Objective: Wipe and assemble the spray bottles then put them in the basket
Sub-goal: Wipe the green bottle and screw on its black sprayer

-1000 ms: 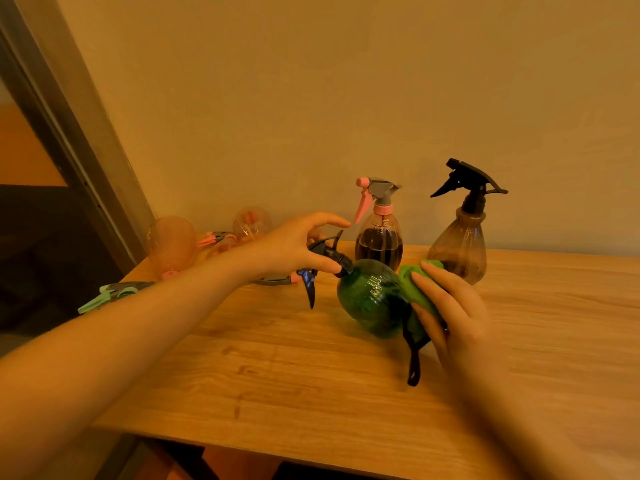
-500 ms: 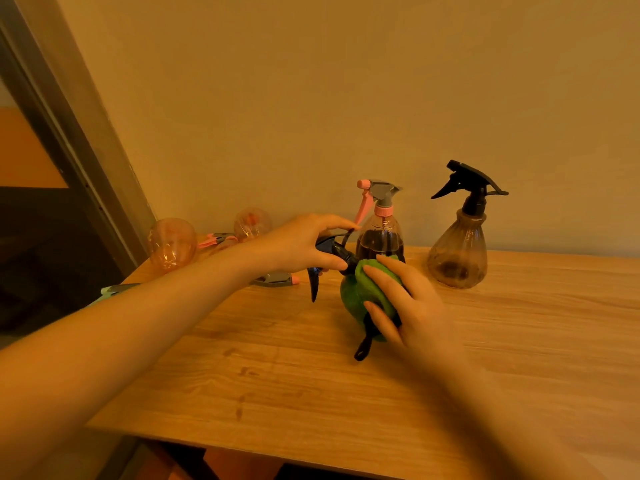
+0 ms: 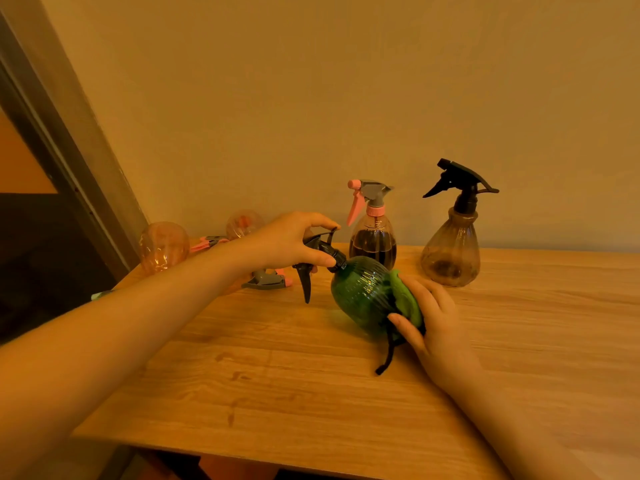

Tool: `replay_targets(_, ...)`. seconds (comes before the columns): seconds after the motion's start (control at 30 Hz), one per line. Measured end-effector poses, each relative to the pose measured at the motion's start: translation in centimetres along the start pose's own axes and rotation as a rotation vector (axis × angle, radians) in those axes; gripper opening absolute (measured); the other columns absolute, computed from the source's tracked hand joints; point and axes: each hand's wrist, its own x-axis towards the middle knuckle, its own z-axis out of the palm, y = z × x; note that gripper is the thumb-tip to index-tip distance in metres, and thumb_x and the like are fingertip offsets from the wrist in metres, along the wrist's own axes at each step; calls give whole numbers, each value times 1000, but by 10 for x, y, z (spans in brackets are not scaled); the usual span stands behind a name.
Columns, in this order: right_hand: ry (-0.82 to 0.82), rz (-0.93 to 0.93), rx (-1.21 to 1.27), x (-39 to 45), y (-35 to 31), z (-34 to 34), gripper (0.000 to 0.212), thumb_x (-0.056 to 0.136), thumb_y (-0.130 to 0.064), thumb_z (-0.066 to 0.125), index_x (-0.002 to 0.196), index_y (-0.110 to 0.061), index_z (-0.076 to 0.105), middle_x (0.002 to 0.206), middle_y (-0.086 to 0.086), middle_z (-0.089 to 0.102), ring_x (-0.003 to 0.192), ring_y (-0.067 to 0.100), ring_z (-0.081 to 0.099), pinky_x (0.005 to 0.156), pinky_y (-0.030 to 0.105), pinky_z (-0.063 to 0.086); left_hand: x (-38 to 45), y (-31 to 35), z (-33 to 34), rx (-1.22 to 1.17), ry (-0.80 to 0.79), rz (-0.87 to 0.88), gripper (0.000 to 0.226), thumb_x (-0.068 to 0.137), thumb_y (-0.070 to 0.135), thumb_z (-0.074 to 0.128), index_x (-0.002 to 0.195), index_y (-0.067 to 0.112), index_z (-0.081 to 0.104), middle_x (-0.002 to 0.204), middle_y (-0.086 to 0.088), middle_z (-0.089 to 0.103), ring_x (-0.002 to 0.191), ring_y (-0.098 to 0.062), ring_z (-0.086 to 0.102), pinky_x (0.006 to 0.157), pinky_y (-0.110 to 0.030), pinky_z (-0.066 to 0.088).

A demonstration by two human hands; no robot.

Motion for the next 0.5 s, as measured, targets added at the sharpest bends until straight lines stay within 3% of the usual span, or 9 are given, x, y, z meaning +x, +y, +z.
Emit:
replay_targets(0.1,66,-24,-75,1,-5,2,51,91,-40,49,136,-16,47,123,7,53,113,15,47,98,22,35,2,10,0,-37,-31,-28,58,79,25,75,130,31,48,99,15,59,91,-15,68,72,-18,51)
replay_targets(0.17,91,-37,-115,5,-12,3,48,92,-38,47,135,-16,45,122,10,52,113,19,48,96,26,37,5,16,1,-66,-54,-56,59,79,22,75,131,29,48,97,12,62,77,-10,71,63,-13,52)
replay_targets(0.3,44,-65,-143,16,-27,2,52,95,-44,40,137,-13,46,132,7,46,122,17,42,101,25,33,12,21,4,-170,-66,-122,61,77,14,77,129,25,49,92,-3,70,68,-15,71,60,-23,57)
replay_targets(0.4,-12,-145,-164,26,-34,1,51,99,-44,31,137,-13,47,137,8,44,126,20,41,102,32,38,14,24,4,-178,-60,-142,58,77,13,77,127,23,51,87,-1,67,62,-13,69,58,-23,57)
replay_targets(0.5,-60,-200,-202,32,-38,1,47,99,-41,34,134,-15,51,138,9,44,125,23,44,99,36,44,14,26,5,-193,-48,-142,59,77,11,77,128,22,51,89,-1,67,63,-14,69,59,-25,58)
